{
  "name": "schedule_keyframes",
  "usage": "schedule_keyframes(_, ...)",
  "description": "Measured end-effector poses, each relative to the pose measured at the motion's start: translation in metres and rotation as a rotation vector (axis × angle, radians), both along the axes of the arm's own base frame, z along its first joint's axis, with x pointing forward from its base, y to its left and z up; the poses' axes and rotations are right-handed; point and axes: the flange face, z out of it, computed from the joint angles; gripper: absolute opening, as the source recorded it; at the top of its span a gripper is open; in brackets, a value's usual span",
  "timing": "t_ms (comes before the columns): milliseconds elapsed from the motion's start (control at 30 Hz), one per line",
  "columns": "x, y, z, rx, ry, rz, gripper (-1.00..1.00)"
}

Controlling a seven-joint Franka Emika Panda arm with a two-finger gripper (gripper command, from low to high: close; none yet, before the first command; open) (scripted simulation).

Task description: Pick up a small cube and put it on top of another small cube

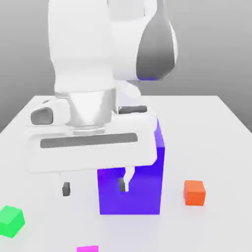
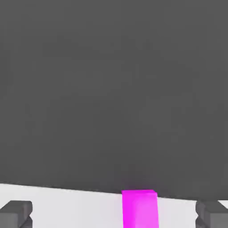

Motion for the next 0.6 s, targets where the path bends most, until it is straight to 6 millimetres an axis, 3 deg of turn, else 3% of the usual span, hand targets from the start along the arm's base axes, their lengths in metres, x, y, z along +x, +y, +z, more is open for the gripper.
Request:
schedule_keyframes(333, -0.01, -0.019, -0.165, -0.039, 0.15, 0.024, 0.0)
schedule_keyframes(367, -0.011, -0.019, -0.173, -0.039, 0.151, 0.023, -1.0)
schedule_keyframes(600, -0.011, -0.019, -0.172, -0.039, 0.152, 0.024, -1.0)
